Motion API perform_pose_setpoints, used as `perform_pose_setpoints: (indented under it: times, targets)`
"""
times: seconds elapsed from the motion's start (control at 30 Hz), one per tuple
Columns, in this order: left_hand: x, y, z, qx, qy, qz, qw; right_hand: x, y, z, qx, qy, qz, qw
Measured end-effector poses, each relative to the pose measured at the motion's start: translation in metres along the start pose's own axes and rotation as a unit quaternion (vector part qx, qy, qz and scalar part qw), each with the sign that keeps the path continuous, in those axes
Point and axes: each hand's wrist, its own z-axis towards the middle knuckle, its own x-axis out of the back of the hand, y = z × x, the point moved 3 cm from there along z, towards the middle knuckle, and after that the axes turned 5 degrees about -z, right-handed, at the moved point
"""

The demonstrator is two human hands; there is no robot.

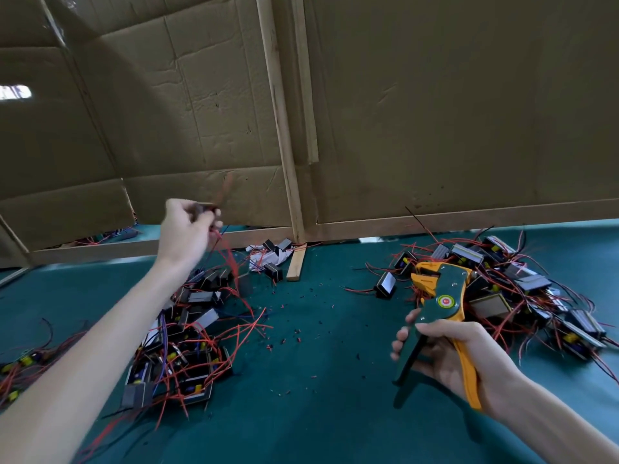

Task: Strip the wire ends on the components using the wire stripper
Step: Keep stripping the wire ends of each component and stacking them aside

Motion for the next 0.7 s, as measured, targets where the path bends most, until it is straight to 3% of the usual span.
perform_pose_setpoints:
  times: [0.07, 0.13, 0.2, 0.27, 0.3, 0.37, 0.47, 0.6, 0.7]
  targets:
    - [0.002, 0.013, -0.01, -0.083, 0.073, -0.011, 0.994, -0.001, 0.001, 0.0, -0.007, 0.004, 0.003, 1.0]
    - [-0.003, 0.025, -0.017, -0.182, 0.006, 0.048, 0.982, -0.001, 0.001, 0.0, -0.006, 0.008, 0.002, 1.0]
    - [-0.005, 0.029, -0.014, -0.21, -0.02, 0.086, 0.974, -0.002, 0.001, 0.0, -0.009, 0.007, 0.004, 1.0]
    - [-0.002, 0.036, -0.007, -0.105, 0.045, -0.027, 0.993, -0.004, 0.001, -0.001, -0.012, 0.008, 0.01, 1.0]
    - [-0.006, 0.039, -0.007, -0.031, 0.036, -0.091, 0.995, -0.004, 0.001, -0.001, -0.011, 0.009, 0.012, 1.0]
    - [-0.033, 0.045, -0.026, 0.072, -0.114, -0.108, 0.985, -0.004, 0.001, -0.001, -0.01, 0.01, 0.013, 1.0]
    - [-0.076, 0.05, -0.072, 0.181, -0.277, -0.187, 0.925, -0.004, 0.0, -0.002, -0.015, 0.012, 0.015, 1.0]
    - [-0.11, 0.057, -0.096, 0.25, -0.305, -0.247, 0.885, -0.004, -0.002, -0.003, -0.01, 0.015, 0.016, 1.0]
    - [-0.122, 0.065, -0.102, 0.219, -0.32, -0.259, 0.885, -0.005, -0.004, -0.004, -0.011, 0.013, 0.017, 1.0]
